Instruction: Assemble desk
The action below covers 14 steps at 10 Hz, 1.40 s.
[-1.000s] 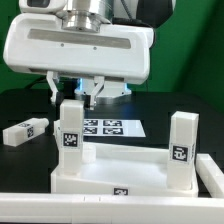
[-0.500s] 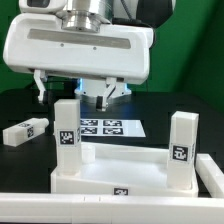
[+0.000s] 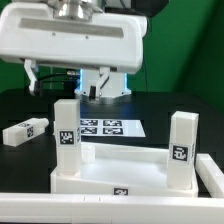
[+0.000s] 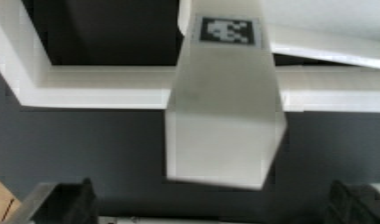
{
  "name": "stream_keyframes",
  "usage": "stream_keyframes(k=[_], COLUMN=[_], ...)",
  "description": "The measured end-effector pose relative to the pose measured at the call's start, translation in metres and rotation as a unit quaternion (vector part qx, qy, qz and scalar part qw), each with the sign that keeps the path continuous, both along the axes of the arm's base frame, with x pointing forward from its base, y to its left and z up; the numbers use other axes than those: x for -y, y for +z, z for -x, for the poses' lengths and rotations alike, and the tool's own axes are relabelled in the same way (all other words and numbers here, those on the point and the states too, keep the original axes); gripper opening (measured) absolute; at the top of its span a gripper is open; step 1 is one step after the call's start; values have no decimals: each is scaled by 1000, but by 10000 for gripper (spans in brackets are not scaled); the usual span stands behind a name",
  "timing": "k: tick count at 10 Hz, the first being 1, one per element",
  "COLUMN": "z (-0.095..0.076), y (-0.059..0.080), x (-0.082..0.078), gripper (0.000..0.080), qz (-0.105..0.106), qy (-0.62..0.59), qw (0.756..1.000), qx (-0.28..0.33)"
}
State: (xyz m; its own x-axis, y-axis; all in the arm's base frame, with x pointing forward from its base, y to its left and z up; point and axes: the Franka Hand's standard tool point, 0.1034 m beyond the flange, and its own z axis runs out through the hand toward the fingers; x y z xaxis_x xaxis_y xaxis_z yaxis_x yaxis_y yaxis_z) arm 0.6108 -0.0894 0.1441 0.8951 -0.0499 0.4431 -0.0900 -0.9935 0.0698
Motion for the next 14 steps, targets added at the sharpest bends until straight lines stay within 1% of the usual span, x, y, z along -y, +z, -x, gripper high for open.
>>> stream_keyframes(k=[3, 4, 5, 6, 7, 8, 9, 11, 13, 14], z=[0, 5, 3, 2, 5, 5, 2, 5, 5, 6], y=[-1, -7, -7, -9, -14, -16, -18, -24, -25, -26], x=[-1, -4, -6, -7, -8, -8, -7, -6, -8, -8], gripper=[649, 649, 649, 649, 649, 649, 649, 649, 649, 545], qz=[-3, -19, -33, -42, -52, -60, -60, -60, -60, -60], qy=[1, 2, 3, 4, 5, 6, 6, 5, 6, 6], qw=[1000, 998, 995, 992, 986, 981, 979, 978, 978, 978], qx=[-6, -54, -92, -120, -158, -187, -193, -198, -199, -199])
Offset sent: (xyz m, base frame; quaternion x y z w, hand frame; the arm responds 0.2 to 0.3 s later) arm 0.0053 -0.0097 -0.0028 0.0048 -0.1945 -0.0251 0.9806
